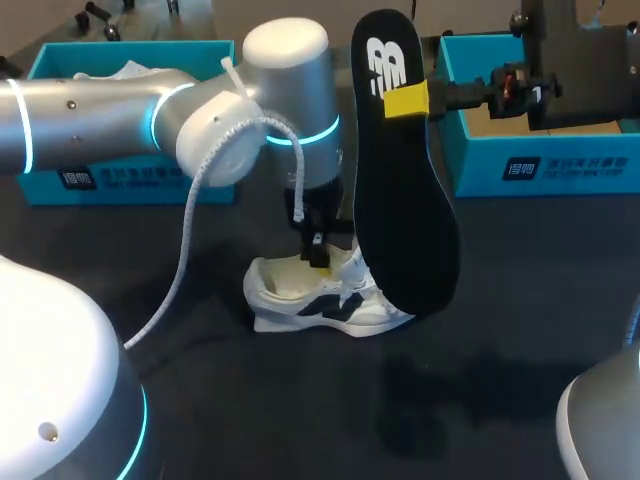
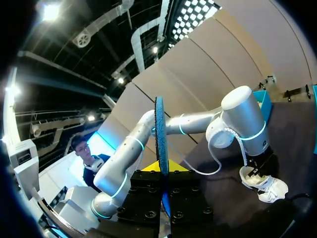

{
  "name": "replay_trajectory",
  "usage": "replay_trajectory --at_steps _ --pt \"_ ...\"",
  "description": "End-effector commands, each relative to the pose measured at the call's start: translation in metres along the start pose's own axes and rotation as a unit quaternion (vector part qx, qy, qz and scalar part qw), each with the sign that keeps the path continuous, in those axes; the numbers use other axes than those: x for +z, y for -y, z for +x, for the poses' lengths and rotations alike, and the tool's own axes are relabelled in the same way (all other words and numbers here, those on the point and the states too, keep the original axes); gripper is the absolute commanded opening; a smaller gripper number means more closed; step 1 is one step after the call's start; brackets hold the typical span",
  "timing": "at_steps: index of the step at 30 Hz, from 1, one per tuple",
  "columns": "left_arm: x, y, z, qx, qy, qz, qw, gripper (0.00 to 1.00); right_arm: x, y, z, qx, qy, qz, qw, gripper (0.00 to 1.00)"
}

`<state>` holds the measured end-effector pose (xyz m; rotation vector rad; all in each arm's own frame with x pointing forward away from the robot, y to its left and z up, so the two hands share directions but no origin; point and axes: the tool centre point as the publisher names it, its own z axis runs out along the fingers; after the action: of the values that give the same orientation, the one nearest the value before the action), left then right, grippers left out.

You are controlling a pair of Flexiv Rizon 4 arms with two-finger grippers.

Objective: Take the shoe out of the shoebox, open the shoe tongue, remove and reinsert the insole, then place the shoe into the shoebox

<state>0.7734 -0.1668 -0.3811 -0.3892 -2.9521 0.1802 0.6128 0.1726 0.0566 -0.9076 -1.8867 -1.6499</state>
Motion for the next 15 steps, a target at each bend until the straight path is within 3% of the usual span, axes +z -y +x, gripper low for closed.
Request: replay_trajectory --at_steps 1,8,13,15 --pt "-0.026 0.006 -0.002 0.099 -0.054 -0.043 0.993 0.0 0.005 -0.003 -0.001 0.001 0.001 0.001 1.0 0.0" --pt "-0.045 0.014 0.0 0.246 -0.091 -0.077 0.962 0.0 0.005 -0.003 -0.001 0.001 0.001 0.001 1.0 0.0" --pt "-0.052 0.019 0.011 0.418 -0.103 -0.124 0.894 0.0 0.005 -0.003 -0.001 0.001 0.001 0.001 1.0 0.0" --pt "-0.056 0.019 0.016 0.485 -0.108 -0.122 0.86 0.0 0.005 -0.003 -0.001 0.001 0.001 0.001 1.0 0.0"
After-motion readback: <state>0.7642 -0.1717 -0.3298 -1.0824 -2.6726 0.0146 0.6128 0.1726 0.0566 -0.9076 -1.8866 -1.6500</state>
